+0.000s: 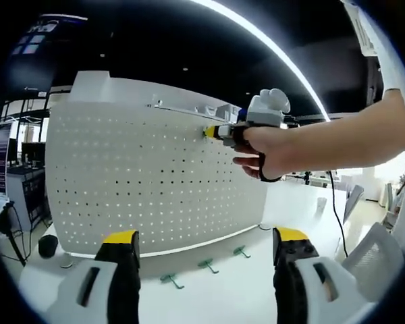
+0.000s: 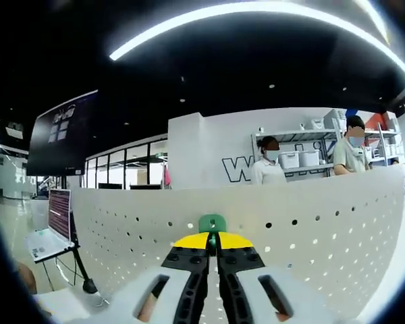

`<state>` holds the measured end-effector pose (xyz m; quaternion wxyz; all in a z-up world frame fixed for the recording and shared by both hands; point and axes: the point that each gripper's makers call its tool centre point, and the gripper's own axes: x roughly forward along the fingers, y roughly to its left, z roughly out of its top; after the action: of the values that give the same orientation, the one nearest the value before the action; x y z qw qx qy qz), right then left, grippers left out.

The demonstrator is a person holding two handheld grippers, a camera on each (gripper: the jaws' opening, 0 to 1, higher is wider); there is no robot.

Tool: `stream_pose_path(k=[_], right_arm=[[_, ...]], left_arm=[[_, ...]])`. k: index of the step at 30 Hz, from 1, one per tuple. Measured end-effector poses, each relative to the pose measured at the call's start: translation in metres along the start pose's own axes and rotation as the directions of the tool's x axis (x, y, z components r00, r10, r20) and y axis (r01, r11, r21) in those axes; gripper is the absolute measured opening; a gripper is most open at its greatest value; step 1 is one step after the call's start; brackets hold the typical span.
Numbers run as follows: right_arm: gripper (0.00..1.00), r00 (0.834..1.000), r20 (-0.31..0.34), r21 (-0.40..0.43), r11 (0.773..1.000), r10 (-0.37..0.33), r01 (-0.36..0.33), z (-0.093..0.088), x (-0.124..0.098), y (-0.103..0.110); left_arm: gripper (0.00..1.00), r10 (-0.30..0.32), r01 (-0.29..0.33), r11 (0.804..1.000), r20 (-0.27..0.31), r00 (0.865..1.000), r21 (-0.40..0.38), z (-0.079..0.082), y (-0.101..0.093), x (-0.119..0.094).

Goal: Insert the hook assembly into the mounting plate slot until the hook locks in place.

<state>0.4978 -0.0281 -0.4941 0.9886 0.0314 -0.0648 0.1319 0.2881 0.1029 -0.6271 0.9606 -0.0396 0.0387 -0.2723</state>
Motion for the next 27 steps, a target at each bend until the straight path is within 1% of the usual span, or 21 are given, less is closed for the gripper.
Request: stream_pose_path(k=[2,6,8,12,14,16,17,19,21,22,23,25,27], right_arm=[[0.01,1.0,-0.009,-0.006,1.0,-0.001,0.001,-0.003,0.002,-0.001],[0.01,1.0,-0.019,-0.003,1.0,-0.006,0.006,-0.005,0.002,-0.001],[0.01,1.0,-0.021,0.007,1.0,-0.012,0.012,-0.006,0.002,-0.001],[0.01,0.999,-0.025,-0.019,0.999,-0.032,0.032,-0.007,0.003,-0.001],[0.01,0.999,-0.021,-0.026,0.999,-0.047,0.046,-0.008,0.004,-0.001],[0.02,0.998,-0.021,-0.037,0.997,-0.064,0.063,-0.008,0.006,-0.001],[0.02,0.997,-0.021,-0.028,0.997,-0.074,0.073,-0.008,0.007,-0.002],[0.02,0.996,-0.022,-0.038,0.995,-0.092,0.091,-0.009,0.007,-0.001],[0.02,0.994,-0.017,-0.029,0.994,-0.106,0.106,-0.009,0.006,-0.002],[0.02,0.993,-0.023,-0.049,0.992,-0.114,0.112,-0.009,0.006,-0.001],[0.02,0.993,-0.029,-0.051,0.992,-0.117,0.116,-0.009,0.006,0.0],[0.02,0.992,-0.032,-0.033,0.992,-0.125,0.124,-0.009,0.005,-0.001],[0.03,0.991,-0.038,-0.035,0.991,-0.128,0.126,-0.01,0.005,-0.001]], left_arm=[[0.83,0.007,-0.007,1.0,-0.002,1.0,-0.029,-0.001,0.003,0.0],[0.83,0.018,-0.018,0.999,-0.005,1.0,-0.039,-0.003,0.008,0.0],[0.82,0.016,-0.016,0.999,-0.007,1.0,-0.04,-0.004,0.007,0.0],[0.81,0.008,-0.009,0.999,-0.018,1.0,-0.037,-0.007,0.004,0.001],[0.81,0.006,-0.007,0.999,-0.019,1.0,-0.038,-0.007,0.004,0.001],[0.8,0.006,-0.007,0.998,-0.022,1.0,-0.059,-0.009,0.005,0.003],[0.8,0.006,-0.007,0.998,-0.026,1.0,-0.055,-0.009,0.005,0.003],[0.79,0.008,-0.011,0.998,-0.039,0.999,-0.054,-0.013,0.006,0.003],[0.79,0.009,-0.011,0.997,-0.033,0.999,-0.07,-0.012,0.007,0.001],[0.79,0.009,-0.012,0.997,-0.032,0.999,-0.071,-0.011,0.007,0.001],[0.79,0.009,-0.011,0.998,-0.032,0.999,-0.068,-0.011,0.006,0.001],[0.79,0.001,-0.004,0.998,-0.037,0.999,-0.067,-0.013,0.003,0.001],[0.79,-0.01,0.008,0.998,-0.038,0.999,-0.058,-0.013,0.0,0.002]])
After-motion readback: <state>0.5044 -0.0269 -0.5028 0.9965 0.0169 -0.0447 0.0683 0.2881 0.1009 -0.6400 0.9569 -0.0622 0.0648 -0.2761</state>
